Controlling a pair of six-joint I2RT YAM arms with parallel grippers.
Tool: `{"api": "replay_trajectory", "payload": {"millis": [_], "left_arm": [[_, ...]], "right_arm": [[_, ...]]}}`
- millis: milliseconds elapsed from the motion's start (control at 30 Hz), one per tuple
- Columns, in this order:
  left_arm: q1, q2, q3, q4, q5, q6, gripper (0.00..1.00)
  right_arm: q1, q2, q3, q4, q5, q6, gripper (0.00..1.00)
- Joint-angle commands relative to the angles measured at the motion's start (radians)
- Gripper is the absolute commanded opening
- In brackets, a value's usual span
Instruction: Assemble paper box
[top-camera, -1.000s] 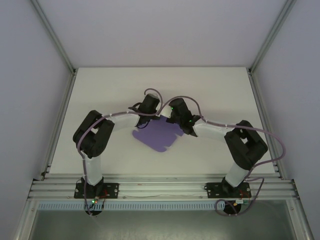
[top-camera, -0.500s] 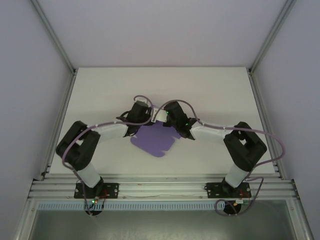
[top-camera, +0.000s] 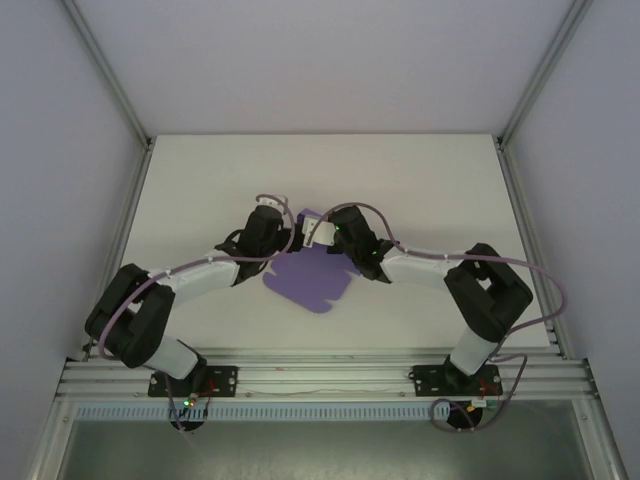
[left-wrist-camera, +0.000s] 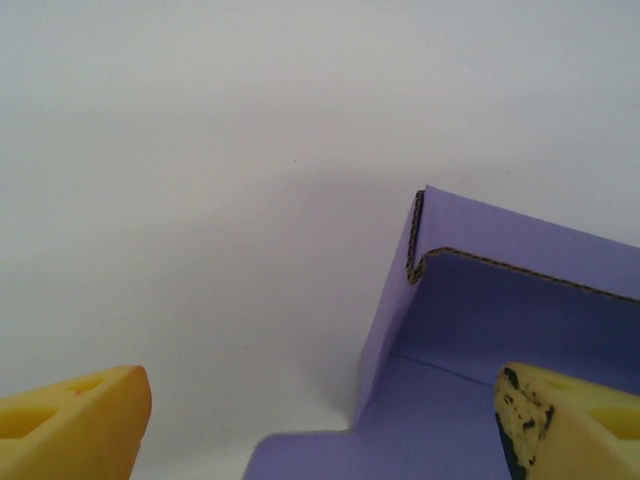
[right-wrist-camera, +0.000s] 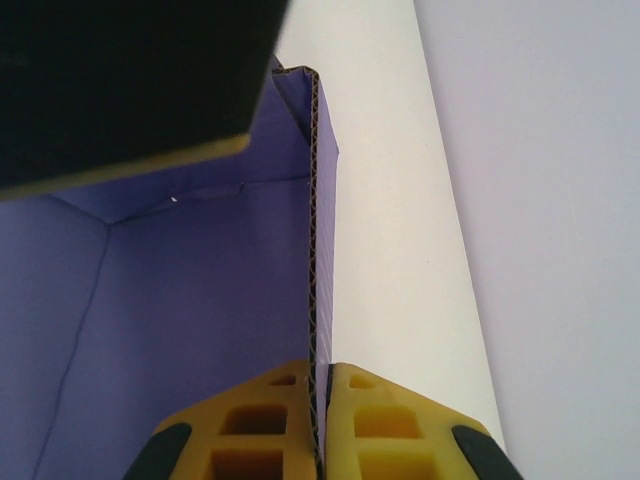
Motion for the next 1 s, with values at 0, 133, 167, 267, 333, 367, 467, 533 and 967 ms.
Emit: {"api": "replay_trajectory", "payload": {"millis": [0,133,167,267,333,367,467,533,967], "left_arm": [[0.023,0.053,0.016,0.076,0.049,0.029,0.86],[0.035,0.149,0.073,0.102,0.099,0.028,0.8],[0.038,0.167,0.084,0.105,0.099,0.026,0.78],[0.045,0.199,0.098,0.158,0.125,0.029,0.77],[0.045,0.222,0.111,0.179,0.131,0.029,0.75],[0.046,0.236,0.123,0.177,0.128,0.03,0.73],[0.046,0.29,0.153,0.176,0.111,0.034,0.64],[0.046,0.314,0.169,0.166,0.121,0.034,0.55],[0.045,0.381,0.229,0.087,0.03,0.034,0.01]], "right_arm": [[-0.001,0.013,-0.006,-0.014,-0.011,-0.013,0.0],[-0.001,0.014,0.005,-0.039,-0.008,-0.012,0.0],[-0.001,0.014,0.005,-0.041,-0.007,-0.013,0.0],[-0.001,0.014,0.004,-0.054,-0.014,-0.009,0.0],[-0.001,0.014,0.003,-0.056,-0.018,-0.004,0.0],[-0.001,0.015,0.002,-0.054,-0.018,-0.001,0.0],[-0.003,0.016,0.006,-0.057,-0.009,0.001,0.0],[-0.003,0.019,0.012,-0.073,-0.01,-0.001,0.0],[-0.003,0.009,0.017,-0.075,-0.006,0.002,0.0]]}}
